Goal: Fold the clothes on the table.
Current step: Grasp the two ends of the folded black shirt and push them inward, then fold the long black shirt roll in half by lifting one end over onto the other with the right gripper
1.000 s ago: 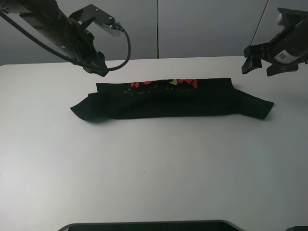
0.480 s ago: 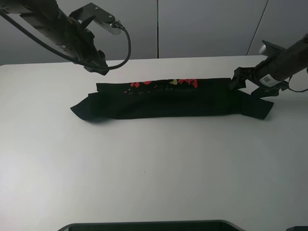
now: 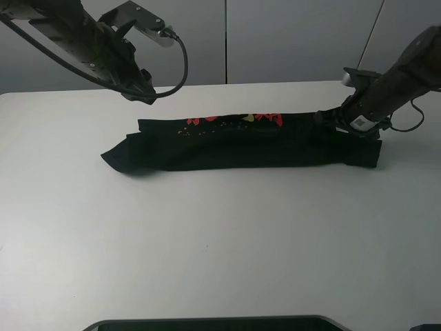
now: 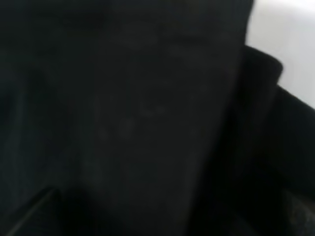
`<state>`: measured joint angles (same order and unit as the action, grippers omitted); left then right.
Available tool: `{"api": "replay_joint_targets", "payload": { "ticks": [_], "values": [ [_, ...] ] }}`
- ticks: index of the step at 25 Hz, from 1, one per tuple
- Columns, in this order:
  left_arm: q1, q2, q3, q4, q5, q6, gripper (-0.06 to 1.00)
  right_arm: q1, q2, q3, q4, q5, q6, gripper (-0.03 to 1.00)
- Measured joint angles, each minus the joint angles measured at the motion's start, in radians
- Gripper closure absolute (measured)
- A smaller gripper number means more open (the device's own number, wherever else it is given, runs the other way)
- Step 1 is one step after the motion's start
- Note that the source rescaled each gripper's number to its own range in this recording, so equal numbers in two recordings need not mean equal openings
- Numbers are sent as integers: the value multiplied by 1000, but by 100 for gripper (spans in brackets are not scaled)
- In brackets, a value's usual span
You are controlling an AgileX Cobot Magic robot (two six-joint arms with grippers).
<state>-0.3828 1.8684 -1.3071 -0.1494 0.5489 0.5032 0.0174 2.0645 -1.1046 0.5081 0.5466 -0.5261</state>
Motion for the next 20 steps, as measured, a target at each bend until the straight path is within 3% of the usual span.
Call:
{"api": "replay_joint_targets", "payload": {
  "ticks": [4, 6, 8, 11, 12, 17, 20],
  "values": [
    [0, 0, 0, 0, 0, 0, 17, 30, 22, -11, -148, -16, 148, 8],
    [0, 0, 0, 0, 0, 0, 17, 34, 27, -18, -197, -20, 190, 18],
    [0, 0, 0, 0, -4, 0, 17, 32, 33, -19, -244, -28, 214, 40],
    [0, 0, 0, 0, -12, 0, 17, 27, 37, -19, -256, -25, 225, 82],
    [0, 0, 0, 0, -13, 0, 17, 31, 37, -21, -254, -25, 227, 89],
    [0, 0, 0, 0, -19, 0, 17, 31, 37, -22, -266, -21, 245, 90],
    [0, 0, 0, 0, -19, 0, 17, 40, 32, -23, -334, -21, 315, 90]
  ]
}}
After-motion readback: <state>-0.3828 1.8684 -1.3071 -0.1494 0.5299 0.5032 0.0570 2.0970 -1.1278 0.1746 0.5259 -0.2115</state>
